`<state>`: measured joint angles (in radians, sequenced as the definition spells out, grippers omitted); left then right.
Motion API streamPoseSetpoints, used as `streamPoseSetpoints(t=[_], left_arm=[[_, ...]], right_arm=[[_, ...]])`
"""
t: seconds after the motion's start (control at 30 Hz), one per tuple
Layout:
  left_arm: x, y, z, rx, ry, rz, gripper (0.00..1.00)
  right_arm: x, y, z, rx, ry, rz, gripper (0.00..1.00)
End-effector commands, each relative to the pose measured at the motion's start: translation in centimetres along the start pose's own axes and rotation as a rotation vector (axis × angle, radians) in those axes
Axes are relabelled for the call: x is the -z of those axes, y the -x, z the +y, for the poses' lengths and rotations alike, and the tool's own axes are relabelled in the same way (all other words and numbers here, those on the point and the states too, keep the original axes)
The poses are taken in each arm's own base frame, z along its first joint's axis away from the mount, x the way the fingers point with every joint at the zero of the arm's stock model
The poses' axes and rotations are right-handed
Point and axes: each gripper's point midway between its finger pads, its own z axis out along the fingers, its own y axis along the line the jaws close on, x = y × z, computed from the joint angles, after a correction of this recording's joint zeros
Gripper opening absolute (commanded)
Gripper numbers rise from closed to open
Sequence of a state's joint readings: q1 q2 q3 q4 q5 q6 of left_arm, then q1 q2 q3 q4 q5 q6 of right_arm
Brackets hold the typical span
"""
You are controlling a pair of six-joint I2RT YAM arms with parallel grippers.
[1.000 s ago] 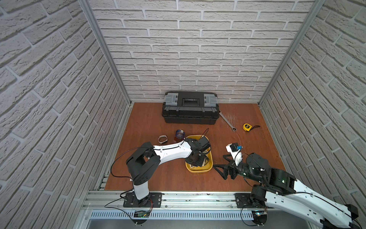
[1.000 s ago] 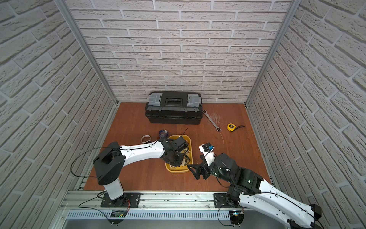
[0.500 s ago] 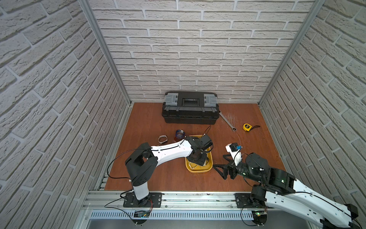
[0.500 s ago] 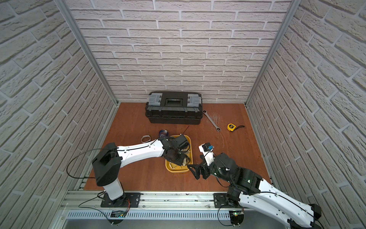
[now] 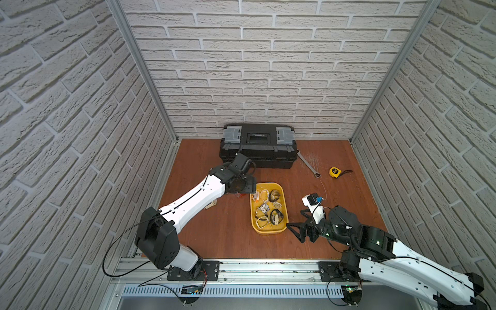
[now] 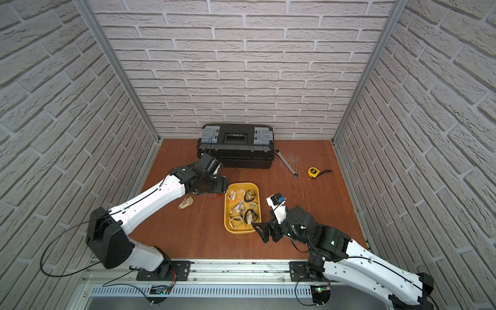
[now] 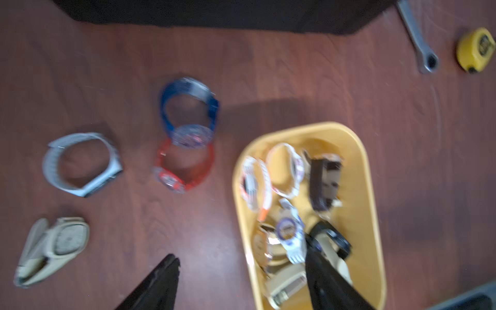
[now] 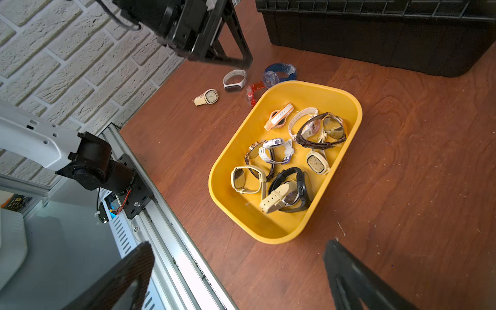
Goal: Put the watch into the storage box
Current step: Place the watch in the storage box, then pick up the watch at the center of the board.
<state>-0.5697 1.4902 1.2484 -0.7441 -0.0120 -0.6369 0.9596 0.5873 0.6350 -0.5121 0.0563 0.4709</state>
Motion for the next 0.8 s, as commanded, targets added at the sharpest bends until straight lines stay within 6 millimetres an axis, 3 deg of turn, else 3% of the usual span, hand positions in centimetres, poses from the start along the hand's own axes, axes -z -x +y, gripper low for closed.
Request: streamPoseSetpoints(t=[0.0, 0.13, 0.27, 0.57, 0.77], left_arm=[[-2.3, 1.3, 3.1, 0.016, -0.001, 0.021, 0.77], [-5.2, 3.2, 6.5, 0.079, 0.001, 0.051, 0.73], [-7.5, 4.6, 7.6, 0.1, -0.028, 0.072, 0.71], [-8.1, 7.6, 7.3, 0.078, -0.069, 0.012, 0.7], [-9.9, 8.0, 7.6, 0.07, -0.038, 0.072, 0.69]], right_arm=[[0.2, 1.3, 0.6, 0.003, 0.019, -0.047, 1.0], [0.0, 1.2, 0.5, 0.0, 0.015, -0.041, 1.0], [-0.3, 1.1, 0.6, 0.001, 0.013, -0.028, 1.0], [-0.8, 0.7, 0.5, 0.0, 0.009, -0.014, 1.0], [-0.6, 0.6, 0.3, 0.0, 0.004, -0.016, 1.0]])
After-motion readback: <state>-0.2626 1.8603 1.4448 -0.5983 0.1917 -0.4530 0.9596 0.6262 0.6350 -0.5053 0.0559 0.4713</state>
